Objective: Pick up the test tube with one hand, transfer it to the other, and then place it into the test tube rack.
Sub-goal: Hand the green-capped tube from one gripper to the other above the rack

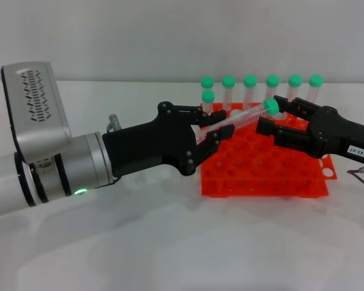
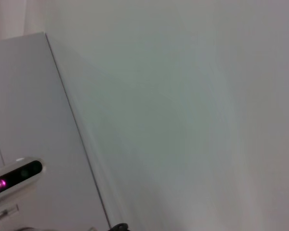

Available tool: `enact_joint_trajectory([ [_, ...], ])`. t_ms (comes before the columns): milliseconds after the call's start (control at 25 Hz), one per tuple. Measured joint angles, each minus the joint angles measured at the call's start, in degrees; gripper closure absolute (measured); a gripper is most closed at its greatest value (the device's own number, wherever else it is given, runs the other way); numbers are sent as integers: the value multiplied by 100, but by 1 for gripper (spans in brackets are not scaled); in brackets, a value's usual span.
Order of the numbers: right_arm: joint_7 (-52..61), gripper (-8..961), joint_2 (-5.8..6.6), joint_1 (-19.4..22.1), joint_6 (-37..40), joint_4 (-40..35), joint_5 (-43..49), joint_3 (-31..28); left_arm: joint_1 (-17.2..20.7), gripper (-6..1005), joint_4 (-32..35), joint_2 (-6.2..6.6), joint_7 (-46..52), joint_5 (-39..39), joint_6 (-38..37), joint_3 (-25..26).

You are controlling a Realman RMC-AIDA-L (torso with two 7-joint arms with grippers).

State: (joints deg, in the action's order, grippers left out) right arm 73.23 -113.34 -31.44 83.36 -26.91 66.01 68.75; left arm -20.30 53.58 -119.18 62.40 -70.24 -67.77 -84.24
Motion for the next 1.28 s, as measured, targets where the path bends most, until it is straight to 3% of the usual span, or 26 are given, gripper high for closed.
enact_joint_trajectory([
  [1280, 232, 113, -145, -149, 447, -28, 35, 46, -74, 805, -114, -15, -147, 45, 132, -100],
])
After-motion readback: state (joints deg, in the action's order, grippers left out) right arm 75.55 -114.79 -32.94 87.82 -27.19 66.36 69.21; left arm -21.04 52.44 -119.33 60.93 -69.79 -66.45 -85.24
